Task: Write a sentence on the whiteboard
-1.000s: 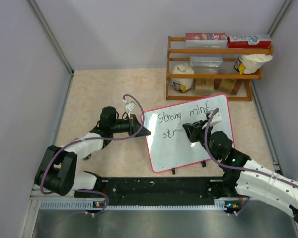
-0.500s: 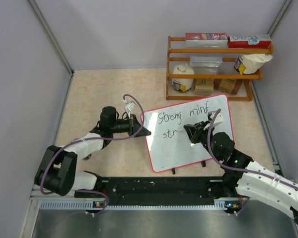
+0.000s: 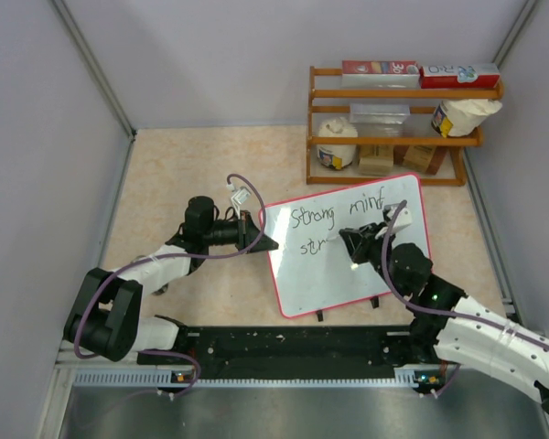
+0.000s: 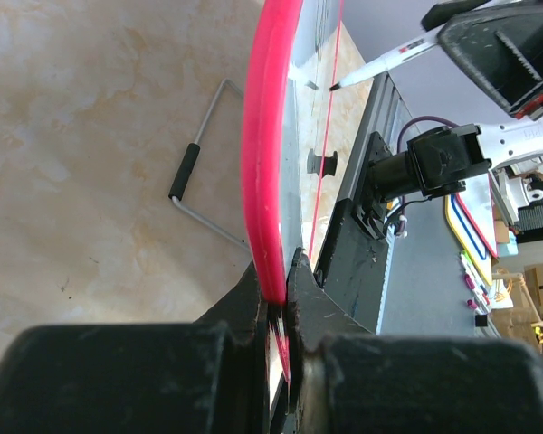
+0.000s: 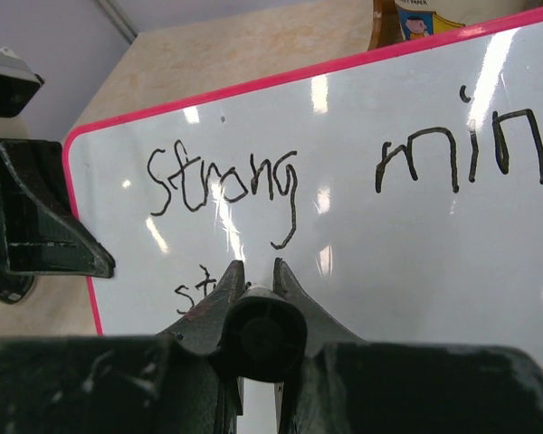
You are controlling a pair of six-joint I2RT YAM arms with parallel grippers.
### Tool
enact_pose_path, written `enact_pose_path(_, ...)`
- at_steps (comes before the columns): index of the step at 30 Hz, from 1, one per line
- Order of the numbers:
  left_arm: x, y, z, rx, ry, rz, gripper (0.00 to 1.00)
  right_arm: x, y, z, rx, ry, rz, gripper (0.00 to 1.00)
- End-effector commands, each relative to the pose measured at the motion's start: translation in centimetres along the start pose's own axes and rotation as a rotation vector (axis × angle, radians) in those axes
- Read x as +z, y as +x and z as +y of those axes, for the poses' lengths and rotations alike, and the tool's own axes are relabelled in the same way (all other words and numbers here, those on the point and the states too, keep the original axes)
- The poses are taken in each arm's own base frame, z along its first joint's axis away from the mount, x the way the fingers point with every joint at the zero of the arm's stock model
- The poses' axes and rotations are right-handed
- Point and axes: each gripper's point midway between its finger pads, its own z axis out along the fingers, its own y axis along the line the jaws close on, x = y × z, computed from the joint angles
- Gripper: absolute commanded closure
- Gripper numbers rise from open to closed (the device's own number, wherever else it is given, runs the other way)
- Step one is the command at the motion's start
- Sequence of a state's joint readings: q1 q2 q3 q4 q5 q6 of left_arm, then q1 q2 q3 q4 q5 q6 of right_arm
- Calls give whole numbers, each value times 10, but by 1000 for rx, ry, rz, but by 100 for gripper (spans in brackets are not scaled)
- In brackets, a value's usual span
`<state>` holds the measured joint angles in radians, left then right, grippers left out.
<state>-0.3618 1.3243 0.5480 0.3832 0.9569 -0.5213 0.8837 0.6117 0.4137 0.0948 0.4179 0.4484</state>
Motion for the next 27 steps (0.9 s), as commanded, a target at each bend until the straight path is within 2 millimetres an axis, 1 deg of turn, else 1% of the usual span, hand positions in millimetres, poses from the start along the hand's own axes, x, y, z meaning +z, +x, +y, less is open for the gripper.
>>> enact_pose_path(1,0,11,33,132,-125,3,100,6,-11,4,5,19,-24,100)
enact_pose_path(3,0,12,33,131,-124,4,100,8,-5,0,-2,31,-9,100)
enact_pose_path(6,0,12,33,132,-125,6,100,8,-1,-2,-5,36,-4,100)
enact_pose_path(10,0,13,33,132,-125,6,100,8,4,0,-12,21,14,100)
enact_pose_path(27,0,13,34,131,-128,6,100,-2,32,-7,-44,1,107,100)
